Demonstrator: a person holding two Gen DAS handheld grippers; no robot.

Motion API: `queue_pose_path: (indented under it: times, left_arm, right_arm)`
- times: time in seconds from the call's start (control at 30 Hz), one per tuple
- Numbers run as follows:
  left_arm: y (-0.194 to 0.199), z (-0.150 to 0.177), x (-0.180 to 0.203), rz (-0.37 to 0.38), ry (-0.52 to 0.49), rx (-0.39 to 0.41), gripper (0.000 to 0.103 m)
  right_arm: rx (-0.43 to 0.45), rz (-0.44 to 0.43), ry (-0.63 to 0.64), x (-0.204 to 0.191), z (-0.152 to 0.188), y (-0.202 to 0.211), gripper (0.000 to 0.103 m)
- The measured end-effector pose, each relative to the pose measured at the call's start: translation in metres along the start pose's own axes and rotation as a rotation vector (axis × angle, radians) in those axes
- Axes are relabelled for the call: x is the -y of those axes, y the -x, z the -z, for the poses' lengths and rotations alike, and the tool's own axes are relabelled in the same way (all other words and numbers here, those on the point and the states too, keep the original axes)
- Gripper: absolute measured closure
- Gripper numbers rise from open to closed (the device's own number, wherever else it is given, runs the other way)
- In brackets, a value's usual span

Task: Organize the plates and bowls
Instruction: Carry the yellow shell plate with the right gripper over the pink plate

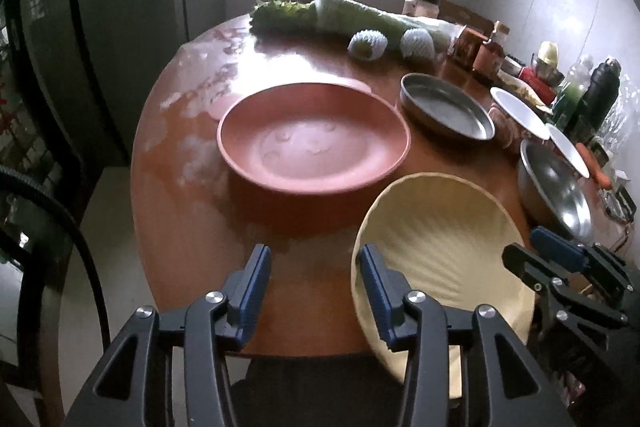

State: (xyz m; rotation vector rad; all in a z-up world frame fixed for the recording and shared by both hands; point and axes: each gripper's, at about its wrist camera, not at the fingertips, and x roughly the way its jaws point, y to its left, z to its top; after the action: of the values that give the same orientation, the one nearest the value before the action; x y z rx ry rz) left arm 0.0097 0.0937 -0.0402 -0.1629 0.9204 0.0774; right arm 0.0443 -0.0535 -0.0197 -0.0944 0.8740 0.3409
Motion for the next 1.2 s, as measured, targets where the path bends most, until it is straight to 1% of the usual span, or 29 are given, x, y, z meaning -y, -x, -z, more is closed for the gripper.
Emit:
queue_pose_path:
  times: [0.13, 0.27, 0.4, 0.5, 0.53, 0.63, 0.7, 0.73, 0.77, 0.87, 0.93, 1.07, 1.2]
  left_arm:
    - [0.002, 0.002, -0.001, 0.009, 0.006, 0.002, 0.055]
    - [0.001, 0.005, 0.002, 0.024, -0.002, -0.007, 0.054]
    - [-0.005, 0.008, 0.007, 0.036, -0.004, -0.030, 0.054]
    - [-0.007, 0.010, 0.010, 0.053, -0.005, -0.036, 0.054]
    - [-0.007, 0.010, 0.011, 0.060, -0.007, -0.036, 0.054]
    - [-0.006, 0.011, 0.014, 0.076, -0.005, -0.032, 0.055]
    - [-0.005, 0.012, 0.018, 0.079, -0.011, -0.031, 0.059]
    - [-0.005, 0.013, 0.021, 0.080, -0.016, -0.031, 0.063]
    - [-0.005, 0.013, 0.024, 0.088, -0.023, -0.031, 0.067]
    - [-0.007, 0.013, 0.029, 0.073, -0.029, -0.027, 0.068]
    - [-0.007, 0.011, 0.029, 0.078, -0.022, -0.026, 0.070]
    - [-0.002, 0.007, 0.032, 0.065, -0.032, -0.007, 0.070]
    - [0.006, -0.001, 0.030, 0.083, -0.024, 0.018, 0.070]
  right_arm:
    - [-0.015, 0.007, -0.019, 0.007, 0.007, 0.000, 0.055]
    - [-0.036, -0.006, -0.044, 0.012, 0.011, -0.002, 0.054]
    - [-0.059, -0.040, -0.049, 0.010, 0.013, -0.007, 0.054]
    - [-0.070, -0.049, -0.047, 0.008, 0.015, -0.011, 0.054]
    - [-0.073, -0.048, -0.047, 0.008, 0.015, -0.012, 0.055]
    - [-0.065, -0.051, -0.040, 0.006, 0.015, -0.012, 0.064]
    - [-0.062, -0.059, -0.035, 0.005, 0.015, -0.011, 0.070]
    - [-0.061, -0.063, -0.031, 0.004, 0.015, -0.012, 0.074]
    - [-0.060, -0.067, -0.027, 0.003, 0.015, -0.012, 0.076]
    - [-0.053, -0.060, -0.025, 0.002, 0.014, -0.013, 0.076]
    - [-0.054, -0.058, -0.034, 0.004, 0.014, -0.013, 0.077]
    - [-0.043, -0.058, -0.047, 0.006, 0.012, -0.010, 0.078]
    - [-0.014, -0.054, -0.047, 0.005, 0.006, -0.003, 0.078]
